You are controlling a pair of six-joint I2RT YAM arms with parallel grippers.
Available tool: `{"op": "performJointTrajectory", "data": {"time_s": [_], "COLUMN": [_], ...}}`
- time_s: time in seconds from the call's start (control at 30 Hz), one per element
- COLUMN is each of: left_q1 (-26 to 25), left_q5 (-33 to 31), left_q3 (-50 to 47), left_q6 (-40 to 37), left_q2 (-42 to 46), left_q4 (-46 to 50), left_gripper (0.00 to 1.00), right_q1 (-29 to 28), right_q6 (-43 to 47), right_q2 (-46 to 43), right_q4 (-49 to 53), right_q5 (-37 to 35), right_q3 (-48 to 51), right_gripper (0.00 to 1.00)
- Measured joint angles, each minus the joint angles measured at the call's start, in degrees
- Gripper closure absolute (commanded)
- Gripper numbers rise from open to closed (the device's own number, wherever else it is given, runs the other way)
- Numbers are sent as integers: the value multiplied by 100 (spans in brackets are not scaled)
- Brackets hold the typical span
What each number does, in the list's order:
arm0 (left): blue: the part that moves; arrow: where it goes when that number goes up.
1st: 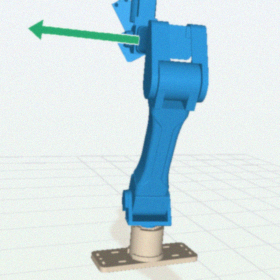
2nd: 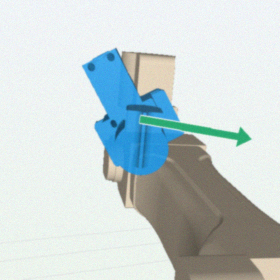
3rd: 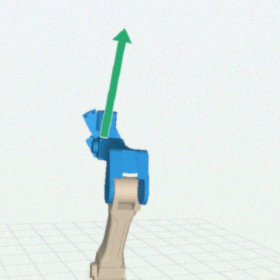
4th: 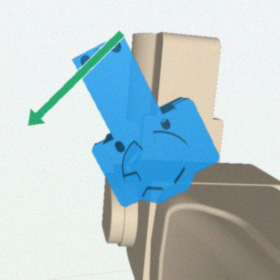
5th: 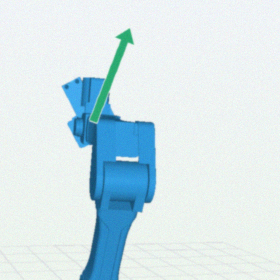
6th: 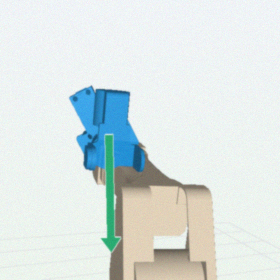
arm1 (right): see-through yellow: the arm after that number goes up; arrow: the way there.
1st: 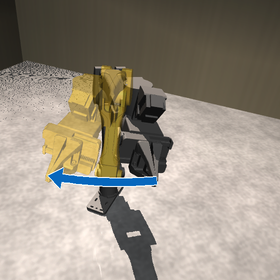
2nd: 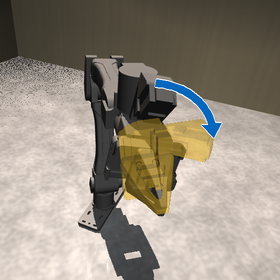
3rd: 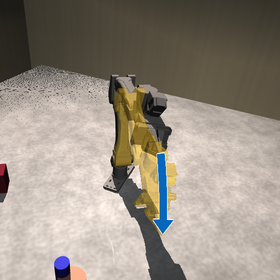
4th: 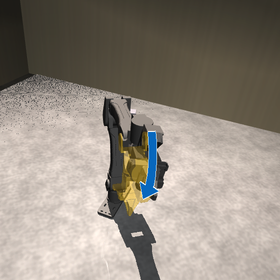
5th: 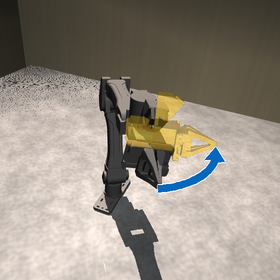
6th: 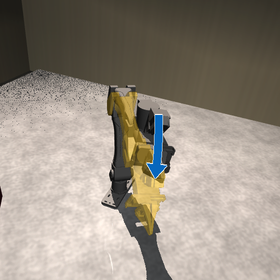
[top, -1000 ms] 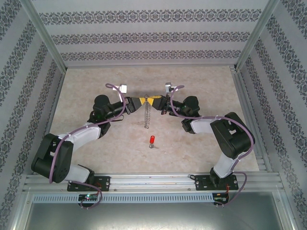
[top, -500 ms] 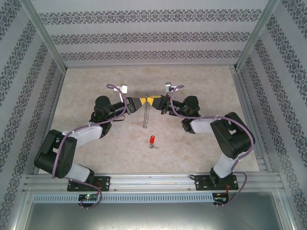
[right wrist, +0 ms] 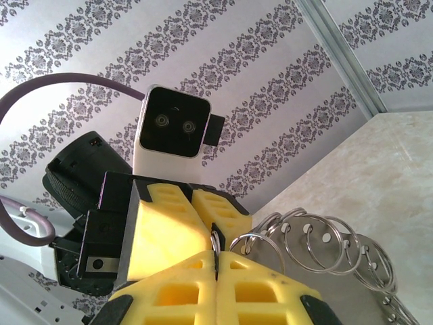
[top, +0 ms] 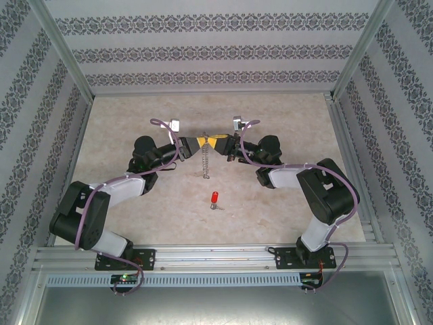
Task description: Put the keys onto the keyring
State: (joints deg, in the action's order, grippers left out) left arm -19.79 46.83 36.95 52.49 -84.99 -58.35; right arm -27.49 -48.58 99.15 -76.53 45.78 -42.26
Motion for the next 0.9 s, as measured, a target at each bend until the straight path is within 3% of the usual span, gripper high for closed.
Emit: {"op": "performJointTrajectory", "data": {"time_s": [0.2, 0.23, 0.3, 0.33, 0.43, 0.7, 0.9], "left_q1": [0, 0, 0, -4, -11, -11, -11], "left_q5": [35, 39, 57, 90, 149, 179, -164], "left_q3": [0, 0, 0, 0, 0, 4, 109], "left_q6": [22, 22, -13, -68, -304, -1464, -2459], "left_q2": [-68, -68, -68, -68, -68, 26, 520], "left_q4": [-90, -96, -98, -94, -79, 616, 1576], "left_gripper": [100, 100, 100, 100, 100, 100, 100], "right_q1": [2, 2, 15, 35, 109, 660, 785], "right_q6": [-76, -79, -125, -131, -177, -415, -507], "right_q2": [0, 0, 0, 0, 0, -114, -450], "right_q4": [2, 0, 7, 4, -20, -24, 409], "right_q5": [-13, -13, -13, -22, -74, -407, -573], "right_q3": [0, 0, 0, -2, 4, 557, 1067], "right_gripper": [100, 96, 73, 67, 57, 55, 55]}}
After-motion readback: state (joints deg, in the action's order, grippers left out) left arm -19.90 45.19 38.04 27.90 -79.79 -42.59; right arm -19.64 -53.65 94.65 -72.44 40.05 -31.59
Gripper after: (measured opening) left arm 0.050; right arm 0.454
